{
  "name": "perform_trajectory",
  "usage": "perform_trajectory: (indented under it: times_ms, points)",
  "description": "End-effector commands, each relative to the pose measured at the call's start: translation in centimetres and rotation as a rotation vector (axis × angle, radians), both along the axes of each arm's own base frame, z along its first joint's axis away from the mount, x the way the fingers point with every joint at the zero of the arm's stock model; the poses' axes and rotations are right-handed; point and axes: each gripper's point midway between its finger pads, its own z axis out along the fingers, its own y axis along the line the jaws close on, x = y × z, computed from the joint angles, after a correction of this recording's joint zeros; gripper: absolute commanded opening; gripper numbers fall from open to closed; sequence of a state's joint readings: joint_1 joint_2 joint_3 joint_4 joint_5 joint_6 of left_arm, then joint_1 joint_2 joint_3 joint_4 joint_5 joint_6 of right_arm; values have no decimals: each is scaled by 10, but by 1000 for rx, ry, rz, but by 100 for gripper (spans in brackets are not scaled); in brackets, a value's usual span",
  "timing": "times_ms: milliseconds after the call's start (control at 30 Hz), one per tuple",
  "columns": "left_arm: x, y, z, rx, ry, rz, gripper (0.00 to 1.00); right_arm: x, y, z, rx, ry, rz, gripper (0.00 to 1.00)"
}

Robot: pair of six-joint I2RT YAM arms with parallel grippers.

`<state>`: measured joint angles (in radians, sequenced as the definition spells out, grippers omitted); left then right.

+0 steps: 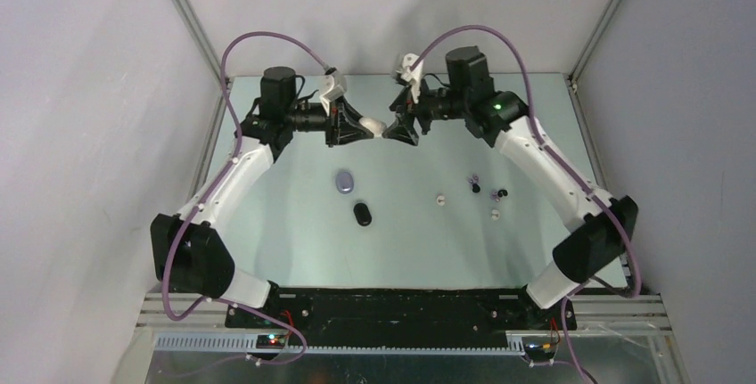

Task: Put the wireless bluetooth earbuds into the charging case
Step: Open the charging case.

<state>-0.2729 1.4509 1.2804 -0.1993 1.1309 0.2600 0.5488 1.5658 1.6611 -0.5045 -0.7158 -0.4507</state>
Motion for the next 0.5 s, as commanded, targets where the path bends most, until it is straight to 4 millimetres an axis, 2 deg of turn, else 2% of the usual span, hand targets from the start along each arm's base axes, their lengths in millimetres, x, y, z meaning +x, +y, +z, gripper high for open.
perform_trajectory:
  times_ms: [0,233,467]
  points:
    - [-10,1,18,21,-117,-49,0,12,17,1,2,-22,35,71]
    - [-17,0,13,54,-171,-75,0,27,26,0,11,-24,8,69]
    - [-17,0,11,75,-190,-90,0,41,17,12,44,-20,-39,68]
